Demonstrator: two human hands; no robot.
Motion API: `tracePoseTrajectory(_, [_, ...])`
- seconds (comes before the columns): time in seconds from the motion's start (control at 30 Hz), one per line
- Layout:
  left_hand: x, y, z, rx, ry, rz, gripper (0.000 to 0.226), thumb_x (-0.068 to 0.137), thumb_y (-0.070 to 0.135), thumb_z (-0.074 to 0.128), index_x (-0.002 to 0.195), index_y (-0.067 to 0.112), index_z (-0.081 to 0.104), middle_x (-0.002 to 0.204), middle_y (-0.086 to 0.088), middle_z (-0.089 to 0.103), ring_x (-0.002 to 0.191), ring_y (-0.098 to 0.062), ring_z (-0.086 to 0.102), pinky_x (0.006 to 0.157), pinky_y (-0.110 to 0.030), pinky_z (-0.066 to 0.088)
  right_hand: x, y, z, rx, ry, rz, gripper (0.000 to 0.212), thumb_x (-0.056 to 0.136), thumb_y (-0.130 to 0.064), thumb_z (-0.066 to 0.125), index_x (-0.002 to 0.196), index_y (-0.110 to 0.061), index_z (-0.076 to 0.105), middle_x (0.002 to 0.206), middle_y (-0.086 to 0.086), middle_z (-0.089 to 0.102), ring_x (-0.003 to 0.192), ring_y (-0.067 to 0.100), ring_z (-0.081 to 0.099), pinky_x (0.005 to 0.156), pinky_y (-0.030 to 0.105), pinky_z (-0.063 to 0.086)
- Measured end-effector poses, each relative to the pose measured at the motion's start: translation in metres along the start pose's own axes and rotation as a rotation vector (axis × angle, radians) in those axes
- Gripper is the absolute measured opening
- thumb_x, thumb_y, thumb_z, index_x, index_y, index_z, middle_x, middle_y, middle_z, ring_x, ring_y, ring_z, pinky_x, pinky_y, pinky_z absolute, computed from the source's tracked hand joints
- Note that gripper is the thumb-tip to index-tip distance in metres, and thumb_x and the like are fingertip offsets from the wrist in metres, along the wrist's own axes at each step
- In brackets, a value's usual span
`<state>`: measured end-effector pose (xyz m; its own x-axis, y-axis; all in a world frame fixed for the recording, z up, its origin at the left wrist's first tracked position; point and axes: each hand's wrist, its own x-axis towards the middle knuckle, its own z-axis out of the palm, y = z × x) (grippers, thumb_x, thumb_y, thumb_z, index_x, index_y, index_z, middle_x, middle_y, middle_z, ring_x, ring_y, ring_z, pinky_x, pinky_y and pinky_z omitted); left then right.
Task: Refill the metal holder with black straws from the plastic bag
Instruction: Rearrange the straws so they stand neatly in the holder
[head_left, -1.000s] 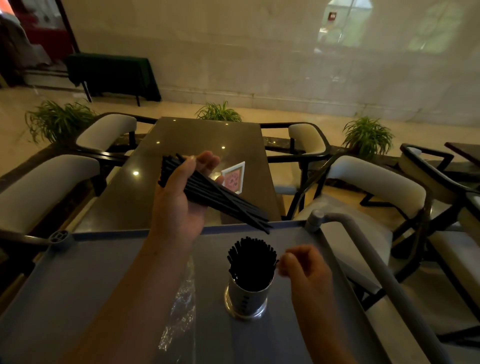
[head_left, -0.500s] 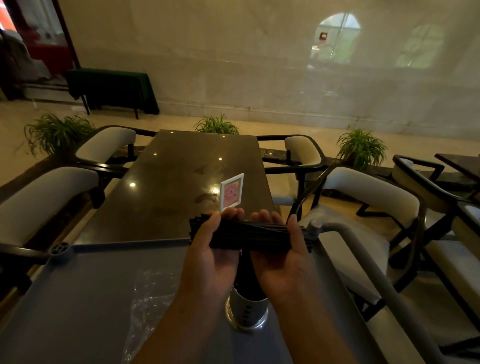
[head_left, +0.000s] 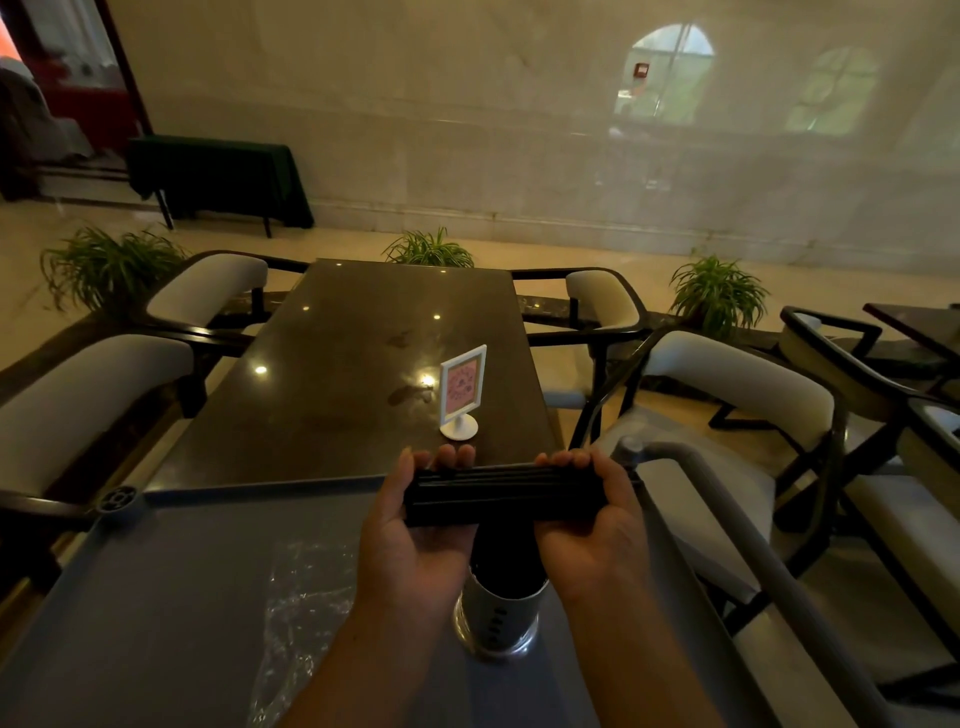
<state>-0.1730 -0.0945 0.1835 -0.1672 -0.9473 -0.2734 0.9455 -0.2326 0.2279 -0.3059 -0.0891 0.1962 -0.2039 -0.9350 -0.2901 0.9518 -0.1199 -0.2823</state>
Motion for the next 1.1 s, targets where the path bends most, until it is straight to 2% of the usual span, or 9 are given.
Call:
tracePoseTrajectory(0.13, [0.004, 0.001, -0.004, 0.092, 0.087, 0.046, 0.026, 0.086, 0.024, 0.069, 0.065, 0.009, 0.071, 0.072, -0.009, 0.073, 0.070, -0.025, 0.076, 0.080, -0.044, 0.057, -0.002, 0.001, -0.010, 0.004, 0.011, -0.003, 0.017, 0.082, -0.014, 0.062, 0.066, -0.011, 0.061, 0.064, 0.004, 0.060, 0.061, 0.017, 0.062, 0.088, 0.038, 0.050])
tracePoseTrajectory(0.3, [0.004, -0.008, -0.012, 0.166, 0.209, 0.057, 0.036, 0.095, 0.025, 0.062, 0.062, 0.011, 0.055, 0.059, -0.007, 0.065, 0.058, -0.024, 0.073, 0.078, -0.043, 0.055, -0.006, 0.000, -0.022, -0.040, 0.043, -0.020, 0.009, 0.078, -0.013, 0.064, 0.069, -0.011, 0.063, 0.066, 0.005, 0.062, 0.067, 0.019, 0.061, 0.083, 0.038, 0.052])
tracePoseTrajectory(0.5, [0.010, -0.001, -0.018, 0.168, 0.049, -0.055, 0.037, 0.092, 0.026, 0.063, 0.060, 0.008, 0.070, 0.064, -0.009, 0.070, 0.064, -0.026, 0.074, 0.065, -0.041, 0.062, -0.007, -0.018, -0.021, -0.091, 0.014, -0.093, 0.007, 0.075, -0.017, 0.065, 0.074, -0.011, 0.064, 0.065, 0.003, 0.063, 0.064, 0.017, 0.066, 0.082, 0.041, 0.053])
tracePoseTrajectory(0.67, [0.027, 0.024, -0.034, 0.237, -0.041, 0.038, 0.034, 0.090, 0.031, 0.061, 0.067, 0.009, 0.074, 0.069, -0.008, 0.073, 0.068, -0.023, 0.075, 0.067, -0.038, 0.063, 0.005, -0.056, -0.023, -0.133, 0.032, -0.112, 0.017, 0.086, -0.018, 0.062, 0.101, -0.010, 0.059, 0.066, -0.002, 0.063, 0.059, 0.013, 0.066, 0.084, 0.040, 0.051])
tracePoseTrajectory(0.77, [0.039, 0.032, -0.050, 0.326, 0.001, 0.059, 0.036, 0.095, 0.035, 0.056, 0.074, 0.012, 0.074, 0.073, -0.006, 0.073, 0.073, -0.022, 0.072, 0.073, -0.040, 0.059, 0.013, -0.067, -0.030, -0.171, 0.080, -0.093, 0.017, 0.085, -0.016, 0.063, 0.100, -0.011, 0.059, 0.067, -0.001, 0.064, 0.063, 0.014, 0.065, 0.091, 0.041, 0.051])
tracePoseTrajectory(0.87, [0.050, 0.031, -0.067, 0.540, 0.092, 0.087, 0.030, 0.097, 0.035, 0.052, 0.090, 0.012, 0.069, 0.083, -0.008, 0.074, 0.092, -0.028, 0.066, 0.082, -0.044, 0.051, 0.020, -0.067, -0.038, -0.229, 0.124, -0.102, 0.006, 0.087, -0.015, 0.061, 0.093, -0.011, 0.060, 0.064, 0.000, 0.065, 0.061, 0.014, 0.066, 0.092, 0.041, 0.050])
tracePoseTrajectory(0.93, [0.052, 0.026, -0.075, 0.733, 0.101, 0.128, 0.027, 0.091, 0.037, 0.059, 0.102, 0.013, 0.066, 0.099, -0.010, 0.072, 0.106, -0.032, 0.063, 0.089, -0.049, 0.049, 0.025, -0.066, -0.046, -0.259, 0.156, -0.118, 0.003, 0.090, -0.014, 0.059, 0.090, -0.011, 0.059, 0.061, 0.001, 0.066, 0.058, 0.014, 0.067, 0.090, 0.041, 0.050])
tracePoseTrajectory(1.0, [0.050, 0.019, -0.080, 0.934, 0.042, 0.118, 0.045, 0.077, 0.044, 0.070, 0.113, 0.018, 0.063, 0.119, -0.009, 0.068, 0.117, -0.028, 0.060, 0.097, -0.049, 0.047, 0.029, -0.064, -0.052, -0.288, 0.180, -0.128, 0.004, 0.091, -0.014, 0.059, 0.087, -0.011, 0.059, 0.061, 0.001, 0.066, 0.059, 0.015, 0.067, 0.085, 0.041, 0.051])
tracePoseTrajectory(1.1, [0.046, 0.008, -0.088, 1.172, -0.099, 0.022, 0.075, 0.064, 0.052, 0.073, 0.130, 0.026, 0.048, 0.138, -0.002, 0.056, 0.129, -0.020, 0.053, 0.093, -0.031, 0.050, 0.034, -0.063, -0.058, -0.336, 0.202, -0.147, 0.008, 0.092, -0.013, 0.058, 0.085, -0.010, 0.059, 0.062, 0.002, 0.065, 0.064, 0.016, 0.064, 0.082, 0.040, 0.051])
